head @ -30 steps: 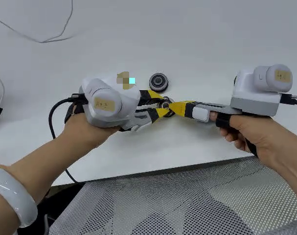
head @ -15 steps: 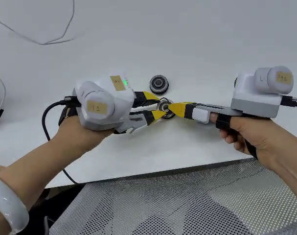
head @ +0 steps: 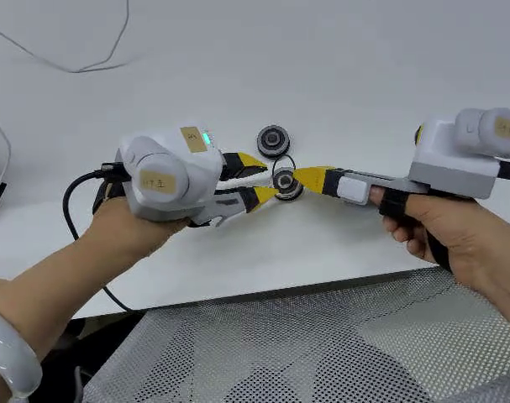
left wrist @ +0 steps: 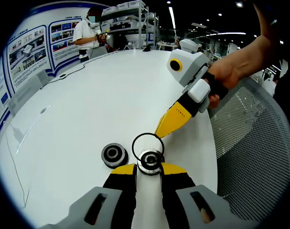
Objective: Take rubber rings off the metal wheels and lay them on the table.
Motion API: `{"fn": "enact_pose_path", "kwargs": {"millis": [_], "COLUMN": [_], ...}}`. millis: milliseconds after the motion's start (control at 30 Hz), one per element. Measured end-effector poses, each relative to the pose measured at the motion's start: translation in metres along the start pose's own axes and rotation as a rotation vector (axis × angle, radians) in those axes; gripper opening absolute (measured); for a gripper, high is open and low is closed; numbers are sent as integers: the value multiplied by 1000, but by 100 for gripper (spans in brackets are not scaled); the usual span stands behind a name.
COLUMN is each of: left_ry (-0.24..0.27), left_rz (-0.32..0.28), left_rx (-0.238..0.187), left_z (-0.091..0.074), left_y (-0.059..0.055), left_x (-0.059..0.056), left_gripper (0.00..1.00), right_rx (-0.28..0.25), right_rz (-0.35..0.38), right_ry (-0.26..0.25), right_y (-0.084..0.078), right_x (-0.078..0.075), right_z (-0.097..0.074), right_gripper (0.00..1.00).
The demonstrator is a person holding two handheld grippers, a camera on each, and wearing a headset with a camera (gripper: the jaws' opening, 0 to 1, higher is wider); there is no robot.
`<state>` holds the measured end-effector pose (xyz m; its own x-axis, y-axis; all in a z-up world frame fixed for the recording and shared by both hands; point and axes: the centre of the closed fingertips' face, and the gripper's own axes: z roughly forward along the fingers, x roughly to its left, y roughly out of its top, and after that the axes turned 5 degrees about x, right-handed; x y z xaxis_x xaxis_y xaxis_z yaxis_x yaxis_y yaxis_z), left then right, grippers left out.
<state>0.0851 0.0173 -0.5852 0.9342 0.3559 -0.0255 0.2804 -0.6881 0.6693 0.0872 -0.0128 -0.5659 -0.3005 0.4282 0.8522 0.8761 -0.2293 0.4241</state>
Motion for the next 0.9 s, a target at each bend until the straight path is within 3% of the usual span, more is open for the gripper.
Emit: {"fn": "enact_pose_path", "kwargs": {"millis": [333, 667, 900], "left_ry": [-3, -9, -15], "left_rz": [-5, -10, -15], "left_rx": [-13, -14, -19], "left_z": [4, 6, 7], "left_y": [4, 3, 4], "left_x": [-1, -3, -5], "left_gripper": [19, 18, 19], "right_rx": [-43, -43, -53], "right_rz": [21, 51, 76], "right_ry": [-80, -154, -178], "right_y": [9, 2, 5], "right_x": [-31, -59, -62], "right_z": [-34, -47, -48], "right_gripper": [1, 1, 4]}}
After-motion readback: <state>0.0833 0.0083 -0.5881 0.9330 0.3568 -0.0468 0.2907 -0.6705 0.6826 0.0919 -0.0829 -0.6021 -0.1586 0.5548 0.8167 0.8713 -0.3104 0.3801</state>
